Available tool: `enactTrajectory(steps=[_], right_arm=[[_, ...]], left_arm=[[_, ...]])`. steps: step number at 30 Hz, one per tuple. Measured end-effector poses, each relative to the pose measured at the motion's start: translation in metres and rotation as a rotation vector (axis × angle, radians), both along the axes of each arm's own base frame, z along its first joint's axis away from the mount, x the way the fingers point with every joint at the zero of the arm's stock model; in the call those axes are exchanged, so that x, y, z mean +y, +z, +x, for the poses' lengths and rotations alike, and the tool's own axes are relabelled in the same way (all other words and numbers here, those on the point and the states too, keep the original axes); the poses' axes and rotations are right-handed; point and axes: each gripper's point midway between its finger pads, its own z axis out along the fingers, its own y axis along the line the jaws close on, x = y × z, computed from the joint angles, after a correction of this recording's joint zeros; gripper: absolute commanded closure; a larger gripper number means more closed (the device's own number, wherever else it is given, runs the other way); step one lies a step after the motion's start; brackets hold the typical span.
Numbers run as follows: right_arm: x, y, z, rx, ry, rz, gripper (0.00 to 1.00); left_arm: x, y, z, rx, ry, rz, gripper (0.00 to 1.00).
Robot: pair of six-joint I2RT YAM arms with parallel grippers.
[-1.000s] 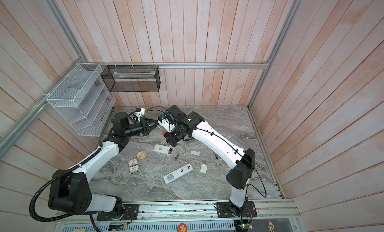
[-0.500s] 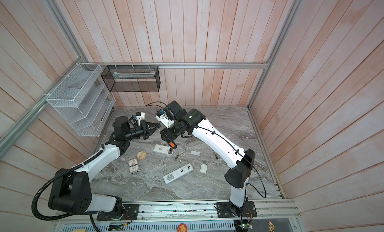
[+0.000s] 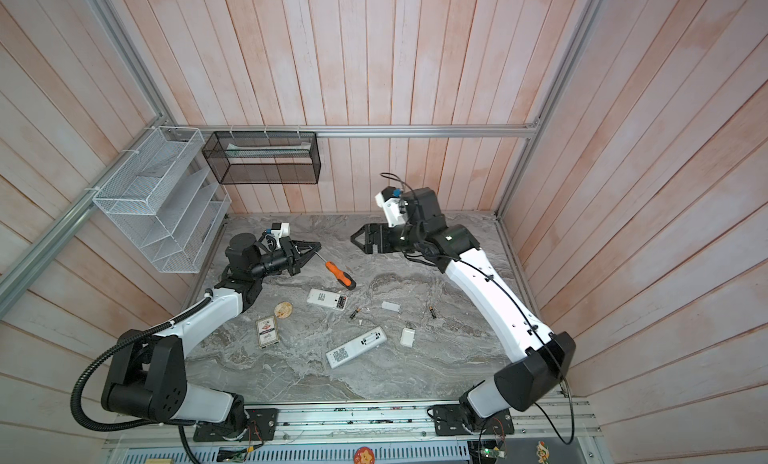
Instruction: Unload the batteries from the remote control
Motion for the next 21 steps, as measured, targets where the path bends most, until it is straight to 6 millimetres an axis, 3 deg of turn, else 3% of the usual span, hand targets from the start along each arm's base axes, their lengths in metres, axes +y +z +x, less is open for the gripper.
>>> enactTrajectory(steps=[3,6,14,21], right_arm=[[-0.027,-0.006,0.006,0.06,-0.076,0.137,0.02],[-0.032,-0.017,0.005,0.13,-0.091,0.244,0.02],[-0.015,-0.049,-0.009,0.294,-0.053,0.429,0.02],[0.035,-0.023,-0.037,0.259,0.103,0.473,0.02]], left_arm=[[0.002,0.0,0.001,0.007,0.016,-0.018,1.0],[0.004,0.003,0.004,0.011,0.041,-0.041,1.0],[0.011,0.02,0.012,-0.018,0.109,-0.119,1.0],[0.013,0.028,0.017,-0.026,0.148,-0.15,1.0]])
